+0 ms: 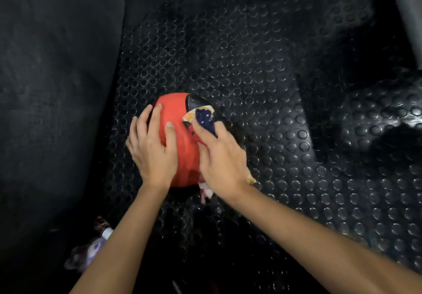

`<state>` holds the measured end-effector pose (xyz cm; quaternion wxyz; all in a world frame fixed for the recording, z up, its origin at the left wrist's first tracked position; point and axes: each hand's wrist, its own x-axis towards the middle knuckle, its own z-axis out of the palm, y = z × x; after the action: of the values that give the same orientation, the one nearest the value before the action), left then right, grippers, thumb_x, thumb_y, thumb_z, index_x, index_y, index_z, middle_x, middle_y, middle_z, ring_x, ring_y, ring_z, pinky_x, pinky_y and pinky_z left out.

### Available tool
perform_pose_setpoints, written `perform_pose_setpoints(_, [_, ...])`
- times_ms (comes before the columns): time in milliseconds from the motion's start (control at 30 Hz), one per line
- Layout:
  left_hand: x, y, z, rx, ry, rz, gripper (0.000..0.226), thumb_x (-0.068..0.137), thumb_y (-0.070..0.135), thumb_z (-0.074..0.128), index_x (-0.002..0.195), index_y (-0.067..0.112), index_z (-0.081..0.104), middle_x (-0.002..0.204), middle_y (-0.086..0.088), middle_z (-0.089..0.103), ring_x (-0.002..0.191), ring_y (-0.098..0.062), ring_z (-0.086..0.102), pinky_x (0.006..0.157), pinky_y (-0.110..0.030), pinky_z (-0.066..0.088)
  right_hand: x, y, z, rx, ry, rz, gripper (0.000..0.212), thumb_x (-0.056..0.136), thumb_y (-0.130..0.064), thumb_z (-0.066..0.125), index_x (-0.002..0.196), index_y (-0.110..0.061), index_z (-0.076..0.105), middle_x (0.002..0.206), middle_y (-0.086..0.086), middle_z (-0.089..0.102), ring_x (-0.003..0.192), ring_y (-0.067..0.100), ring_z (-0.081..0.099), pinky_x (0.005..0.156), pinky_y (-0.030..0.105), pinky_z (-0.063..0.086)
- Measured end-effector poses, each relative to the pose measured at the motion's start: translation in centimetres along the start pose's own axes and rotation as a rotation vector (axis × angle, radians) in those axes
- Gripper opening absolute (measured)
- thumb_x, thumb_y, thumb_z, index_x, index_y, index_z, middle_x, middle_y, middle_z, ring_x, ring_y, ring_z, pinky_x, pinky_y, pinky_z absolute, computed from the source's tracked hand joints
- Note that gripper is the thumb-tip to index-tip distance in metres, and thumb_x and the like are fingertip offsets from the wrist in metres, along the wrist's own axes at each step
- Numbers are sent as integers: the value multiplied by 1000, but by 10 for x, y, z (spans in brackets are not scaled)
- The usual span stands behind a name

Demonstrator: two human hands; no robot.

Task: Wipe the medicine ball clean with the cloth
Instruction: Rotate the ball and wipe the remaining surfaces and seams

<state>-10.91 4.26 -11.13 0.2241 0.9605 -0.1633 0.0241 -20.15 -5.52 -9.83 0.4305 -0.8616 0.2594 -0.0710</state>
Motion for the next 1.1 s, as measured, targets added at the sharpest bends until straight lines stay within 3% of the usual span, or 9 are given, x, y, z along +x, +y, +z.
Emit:
perform_pose_setpoints(100, [-1, -2, -1, -29, 7, -13, 56, 92, 46, 30, 140, 22, 46, 146, 0, 42, 136, -28, 34, 112, -51, 25, 24, 11, 1, 1, 94, 98, 43, 95, -19, 44, 135, -35, 48, 107, 1, 48, 94, 24, 54, 77, 39, 47])
perform_pose_setpoints(200, [-2, -1, 0, -13, 10, 1, 55, 93, 46, 30, 140, 23, 46, 146, 0, 42, 137, -28, 33, 112, -50, 24, 51, 23, -3, -25, 55, 278, 38, 96, -21, 42, 130, -35, 54, 115, 2, 52, 102, 27, 57, 79, 34, 41])
perform_pose_setpoints(367, [2, 1, -4, -3, -42, 33, 54, 92, 44, 29, 139, 24, 45, 149, 4, 38, 141, -26, 25, 114, -54, 18, 24, 24, -1, -77, 52, 129, 45, 96, -19, 41, 138, -34, 44, 123, -2, 46, 104, 23, 53, 85, 37, 44])
perform_pose_setpoints(500, [10, 18, 1, -7, -32, -124, 44, 96, 35, 32, 138, 29, 44, 151, 10, 34, 144, -25, 17, 113, -57, 13, 18, 33, 2, -81, 48, 144, 45, 97, -21, 41, 140, -33, 41, 125, -2, 46, 108, 23, 51, 87, 41, 46])
perform_pose_setpoints(700, [7, 9, 0, 63, -2, -71, 51, 93, 45, 26, 139, 33, 46, 148, 10, 39, 141, -25, 25, 112, -55, 21, -4, 13, 8, -222, 98, -123, 45, 92, -24, 38, 135, -27, 49, 108, 4, 52, 88, 25, 54, 60, 37, 50])
perform_pose_setpoints(867, [9, 5, -1, 40, -2, -88, 48, 94, 38, 30, 138, 30, 47, 147, 7, 40, 140, -26, 27, 110, -58, 23, 75, 5, -2, -142, -46, 73, 39, 96, -18, 42, 129, -36, 54, 116, 3, 50, 101, 28, 57, 81, 37, 44])
perform_pose_setpoints(1100, [12, 16, 2, 54, 2, -135, 49, 93, 39, 28, 138, 32, 47, 148, 9, 39, 140, -26, 27, 109, -58, 22, 5, -9, -3, -166, -23, -86, 46, 97, -20, 41, 140, -35, 39, 118, 1, 45, 96, 24, 50, 74, 41, 50])
